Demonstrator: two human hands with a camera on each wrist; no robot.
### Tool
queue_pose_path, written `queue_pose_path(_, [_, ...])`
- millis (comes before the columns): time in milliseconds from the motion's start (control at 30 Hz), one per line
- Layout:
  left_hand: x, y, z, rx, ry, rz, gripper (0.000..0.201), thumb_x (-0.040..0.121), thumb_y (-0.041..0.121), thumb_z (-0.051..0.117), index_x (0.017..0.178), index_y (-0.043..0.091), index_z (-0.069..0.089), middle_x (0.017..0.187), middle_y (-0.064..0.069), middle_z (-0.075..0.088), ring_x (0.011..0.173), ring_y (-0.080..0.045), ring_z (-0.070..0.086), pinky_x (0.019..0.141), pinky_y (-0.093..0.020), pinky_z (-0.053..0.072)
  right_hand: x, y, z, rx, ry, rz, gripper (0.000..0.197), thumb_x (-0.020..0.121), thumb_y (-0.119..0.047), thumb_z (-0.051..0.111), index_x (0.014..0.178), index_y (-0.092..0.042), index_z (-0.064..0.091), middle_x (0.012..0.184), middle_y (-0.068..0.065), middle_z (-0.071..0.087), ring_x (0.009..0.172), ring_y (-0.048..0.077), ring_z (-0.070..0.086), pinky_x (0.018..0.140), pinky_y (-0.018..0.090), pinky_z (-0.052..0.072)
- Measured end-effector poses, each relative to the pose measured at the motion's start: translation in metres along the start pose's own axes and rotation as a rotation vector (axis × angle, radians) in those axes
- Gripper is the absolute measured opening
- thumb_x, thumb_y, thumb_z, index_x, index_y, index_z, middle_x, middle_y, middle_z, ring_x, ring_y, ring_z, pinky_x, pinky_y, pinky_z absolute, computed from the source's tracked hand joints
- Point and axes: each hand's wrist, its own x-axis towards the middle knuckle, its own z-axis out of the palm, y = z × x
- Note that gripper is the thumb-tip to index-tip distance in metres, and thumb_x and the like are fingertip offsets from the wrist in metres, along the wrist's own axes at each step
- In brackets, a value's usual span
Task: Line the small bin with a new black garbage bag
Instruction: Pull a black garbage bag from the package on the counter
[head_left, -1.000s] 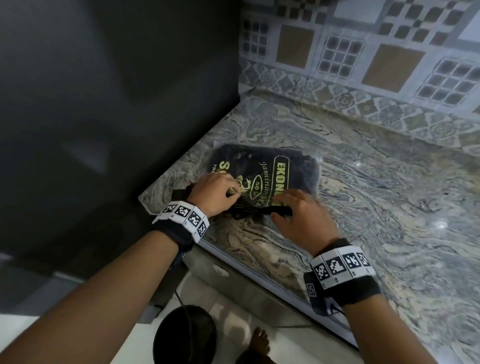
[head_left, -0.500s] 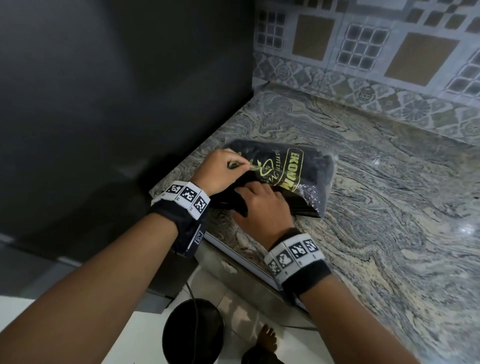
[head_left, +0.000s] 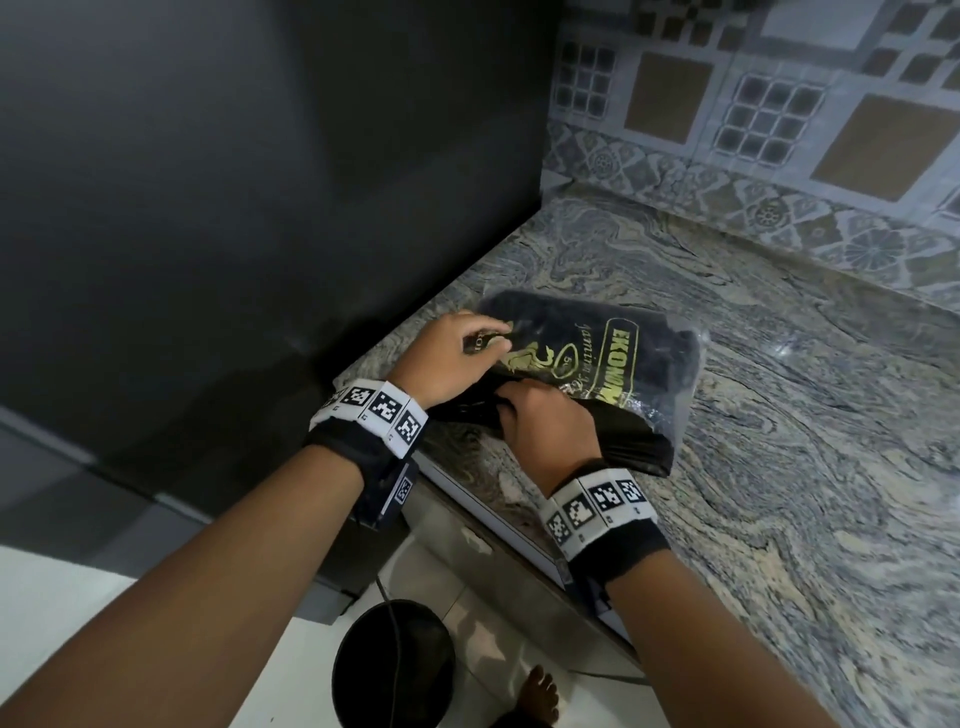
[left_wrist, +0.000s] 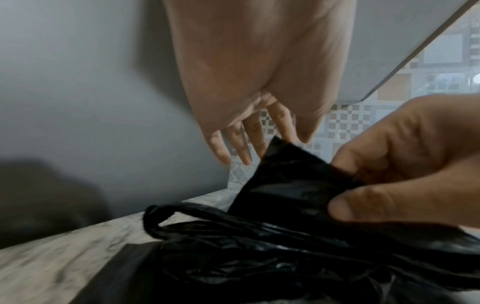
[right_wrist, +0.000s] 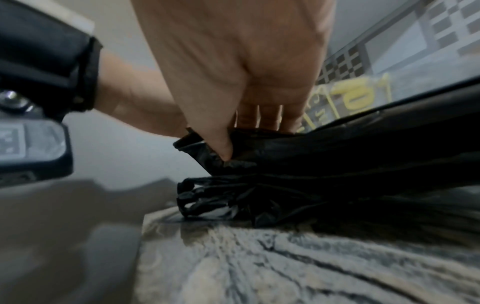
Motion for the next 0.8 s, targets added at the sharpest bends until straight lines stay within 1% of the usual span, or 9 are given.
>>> queue_pose_path(100, [-0.023, -0.019, -0.016, -0.055, 0.143, -0.093, 0.035, 0.089, 0.036, 0.056, 0.121, 0.022, 0.06, 0.126, 0.001, 0.058, 0.117, -0.01, 0.053, 0.101, -0.029, 0.042, -0.009, -0.005, -0.01, 0.055, 0.031, -0.005, 0.024, 0.092, -0.02, 0.048, 0.11, -0.017, 0.065, 0.101, 0.008, 0.071, 0.091, 0.029, 0.065, 0.072, 0.036, 0.05])
queue_pose_path(200, [-0.051, -0.043, -0.023, -0.076, 0.273, -0.228, 0.039, 0.094, 0.035, 0.048, 0.13, 0.021, 0.052, 0.132, -0.003, 0.051, 0.124, -0.016, 0.047, 0.102, -0.027, 0.035, -0.018, -0.009, -0.015, 0.074, 0.062, 0.0, 0.022, 0.093, -0.021, 0.05, 0.108, -0.017, 0.066, 0.095, 0.007, 0.071, 0.083, 0.028, 0.066, 0.07, 0.033, 0.051])
queue_pose_path(333, [-0.08, -0.071, -0.015, -0.053, 0.201, -0.459, 0.051, 0.091, 0.041, 0.048, 0.137, 0.021, 0.041, 0.145, -0.009, 0.038, 0.136, -0.026, 0.035, 0.113, -0.043, 0.03, -0.028, -0.012, -0.017, 0.104, 0.114, 0.004, 0.018, 0.092, -0.019, 0.054, 0.103, -0.015, 0.068, 0.086, 0.006, 0.072, 0.075, 0.026, 0.067, 0.066, 0.036, 0.056])
queue_pose_path(367, [-0.083, -0.074, -0.011, -0.044, 0.167, -0.507, 0.056, 0.089, 0.043, 0.05, 0.139, 0.021, 0.037, 0.149, -0.009, 0.032, 0.138, -0.028, 0.031, 0.114, -0.045, 0.029, -0.03, -0.013, -0.017, 0.111, 0.118, 0.01, 0.018, 0.091, -0.018, 0.055, 0.103, -0.015, 0.068, 0.086, 0.006, 0.073, 0.075, 0.025, 0.067, 0.066, 0.037, 0.057])
queue_pose_path(433, [-0.088, -0.073, -0.008, -0.081, 0.135, -0.562, 0.062, 0.088, 0.044, 0.053, 0.143, 0.021, 0.033, 0.153, -0.006, 0.026, 0.139, -0.026, 0.03, 0.113, -0.039, 0.028, -0.033, -0.013, -0.016, 0.117, 0.123, 0.013, 0.017, 0.091, -0.018, 0.056, 0.102, -0.016, 0.069, 0.086, 0.005, 0.073, 0.075, 0.024, 0.068, 0.067, 0.038, 0.058])
queue_pose_path(533, [-0.09, -0.066, -0.007, -0.217, 0.153, -0.538, 0.051, 0.089, 0.04, 0.055, 0.134, 0.021, 0.044, 0.133, -0.001, 0.049, 0.116, -0.016, 0.051, 0.101, -0.032, 0.041, -0.038, -0.013, -0.013, 0.146, 0.128, 0.018, 0.019, 0.09, -0.019, 0.058, 0.105, -0.017, 0.069, 0.09, 0.005, 0.074, 0.077, 0.025, 0.069, 0.069, 0.039, 0.058])
queue_pose_path(600, [-0.09, -0.062, -0.005, -0.309, 0.153, -0.551, 0.042, 0.088, 0.039, 0.057, 0.126, 0.022, 0.052, 0.111, -0.002, 0.063, 0.094, -0.019, 0.063, 0.087, -0.036, 0.053, -0.04, -0.014, -0.011, 0.162, 0.13, 0.024, 0.022, 0.09, -0.02, 0.059, 0.109, -0.016, 0.068, 0.094, 0.006, 0.074, 0.08, 0.025, 0.069, 0.072, 0.04, 0.058])
queue_pose_path(700, [-0.088, -0.059, 0.001, -0.411, 0.166, -0.593, 0.031, 0.087, 0.033, 0.061, 0.113, 0.016, 0.058, 0.089, -0.005, 0.067, 0.071, -0.024, 0.068, 0.067, -0.036, 0.059, -0.043, -0.014, -0.01, 0.195, 0.143, 0.02, 0.024, 0.089, -0.021, 0.06, 0.111, -0.015, 0.068, 0.099, 0.007, 0.075, 0.087, 0.025, 0.07, 0.077, 0.041, 0.058])
queue_pose_path(800, [-0.088, -0.058, 0.005, -0.507, 0.213, -0.62, 0.015, 0.089, 0.024, 0.061, 0.097, 0.011, 0.06, 0.084, -0.007, 0.065, 0.067, -0.021, 0.066, 0.071, -0.039, 0.059, -0.046, -0.015, -0.01, 0.233, 0.133, 0.005, 0.023, 0.09, -0.021, 0.061, 0.11, -0.014, 0.068, 0.099, 0.005, 0.074, 0.088, 0.022, 0.069, 0.079, 0.039, 0.057])
